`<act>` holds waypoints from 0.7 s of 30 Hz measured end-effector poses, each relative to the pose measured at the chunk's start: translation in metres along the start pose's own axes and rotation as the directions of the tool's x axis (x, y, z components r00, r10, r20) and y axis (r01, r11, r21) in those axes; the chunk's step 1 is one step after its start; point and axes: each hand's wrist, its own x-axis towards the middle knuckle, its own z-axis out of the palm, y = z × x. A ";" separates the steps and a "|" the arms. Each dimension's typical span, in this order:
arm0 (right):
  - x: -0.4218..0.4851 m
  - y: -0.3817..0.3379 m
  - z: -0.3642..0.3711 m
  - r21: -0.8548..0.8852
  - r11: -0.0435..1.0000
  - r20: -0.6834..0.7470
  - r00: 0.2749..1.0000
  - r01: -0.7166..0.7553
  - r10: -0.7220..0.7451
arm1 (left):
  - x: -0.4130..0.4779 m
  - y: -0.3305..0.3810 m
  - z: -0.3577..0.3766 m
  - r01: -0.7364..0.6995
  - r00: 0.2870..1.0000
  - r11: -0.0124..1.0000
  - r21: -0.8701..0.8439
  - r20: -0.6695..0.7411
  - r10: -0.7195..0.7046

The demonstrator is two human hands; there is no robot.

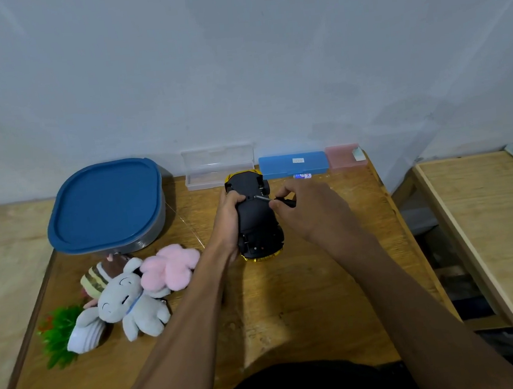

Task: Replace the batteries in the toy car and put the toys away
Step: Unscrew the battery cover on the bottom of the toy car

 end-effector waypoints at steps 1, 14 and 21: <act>0.000 0.000 0.000 0.000 1.000 -0.002 1.000 0.003 -0.003 | -0.001 0.001 -0.001 0.026 1.000 1.000 -0.014 0.014 -0.026; -0.003 0.001 0.002 0.011 1.000 0.038 0.999 -0.009 0.008 | -0.005 0.012 -0.004 0.056 0.995 0.998 0.021 0.082 -0.058; -0.003 0.001 0.000 0.022 1.000 0.025 1.000 -0.005 0.004 | -0.007 0.012 -0.002 0.073 0.984 0.997 0.002 0.162 -0.073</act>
